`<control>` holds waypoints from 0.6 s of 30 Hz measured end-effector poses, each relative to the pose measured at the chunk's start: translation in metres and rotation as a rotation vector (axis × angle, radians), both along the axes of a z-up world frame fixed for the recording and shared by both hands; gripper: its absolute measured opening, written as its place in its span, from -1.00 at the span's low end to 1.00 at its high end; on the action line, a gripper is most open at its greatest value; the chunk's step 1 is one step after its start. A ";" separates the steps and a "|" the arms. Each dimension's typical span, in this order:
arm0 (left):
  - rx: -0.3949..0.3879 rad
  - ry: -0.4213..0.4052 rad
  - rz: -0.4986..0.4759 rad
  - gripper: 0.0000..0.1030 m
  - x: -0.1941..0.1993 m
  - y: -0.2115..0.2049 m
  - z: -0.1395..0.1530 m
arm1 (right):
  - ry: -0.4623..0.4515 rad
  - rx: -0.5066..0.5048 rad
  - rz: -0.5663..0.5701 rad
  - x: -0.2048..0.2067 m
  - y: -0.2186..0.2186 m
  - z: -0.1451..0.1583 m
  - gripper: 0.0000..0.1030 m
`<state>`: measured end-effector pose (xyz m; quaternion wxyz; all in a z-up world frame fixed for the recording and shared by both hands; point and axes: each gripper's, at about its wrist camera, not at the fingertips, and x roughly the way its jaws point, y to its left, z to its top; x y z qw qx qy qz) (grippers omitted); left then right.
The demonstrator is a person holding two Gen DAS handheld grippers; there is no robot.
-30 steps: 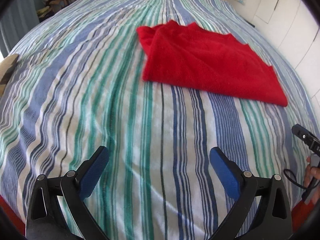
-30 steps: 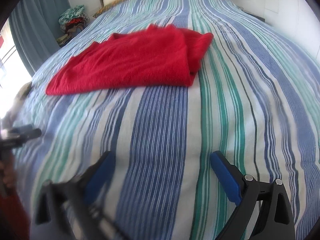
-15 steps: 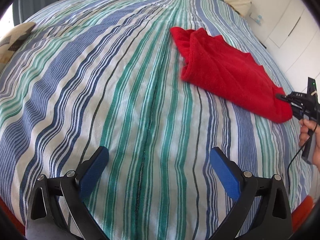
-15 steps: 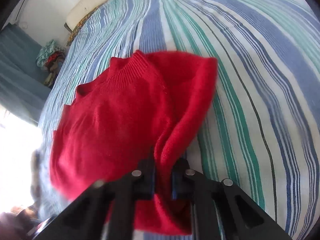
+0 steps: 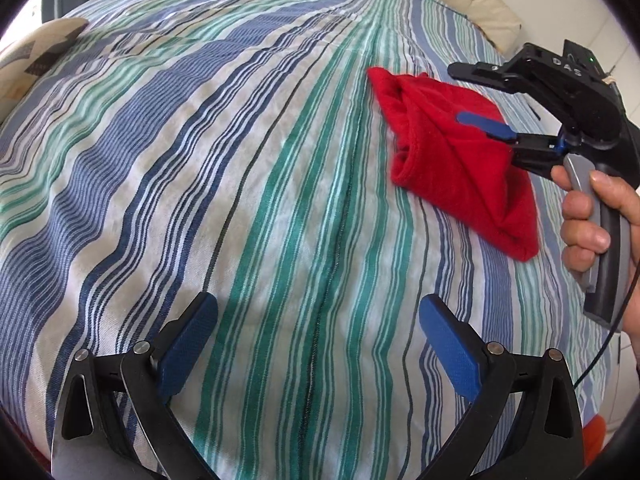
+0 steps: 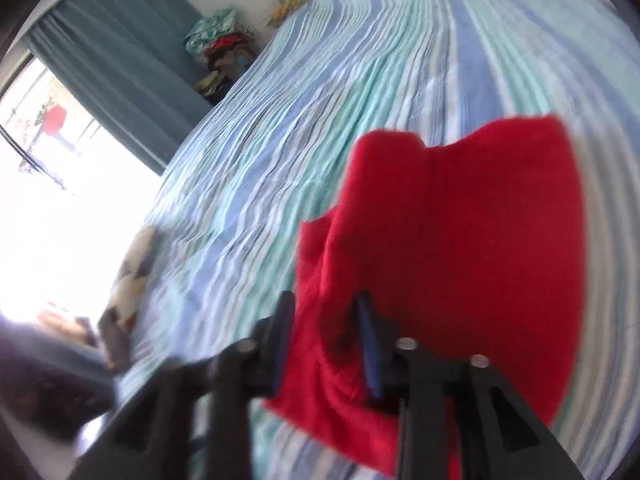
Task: Fold small clothes
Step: 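Grasp the edge of the folded red sweater with the right gripper, then lift the held edge with the right gripper and fold it over the sweater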
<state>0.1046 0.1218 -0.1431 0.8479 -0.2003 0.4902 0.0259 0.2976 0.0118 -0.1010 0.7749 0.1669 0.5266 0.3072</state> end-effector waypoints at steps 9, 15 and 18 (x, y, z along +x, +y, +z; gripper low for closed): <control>-0.072 0.003 0.009 0.96 0.004 0.003 0.001 | -0.106 0.025 -0.067 -0.023 -0.057 0.031 0.09; -0.021 -0.006 -0.005 0.96 0.001 -0.002 0.003 | -0.088 -0.089 0.014 -0.038 -0.033 -0.002 -0.34; -0.036 -0.004 0.011 0.96 0.000 0.004 0.003 | -0.135 -0.034 -0.027 -0.053 -0.021 0.004 0.30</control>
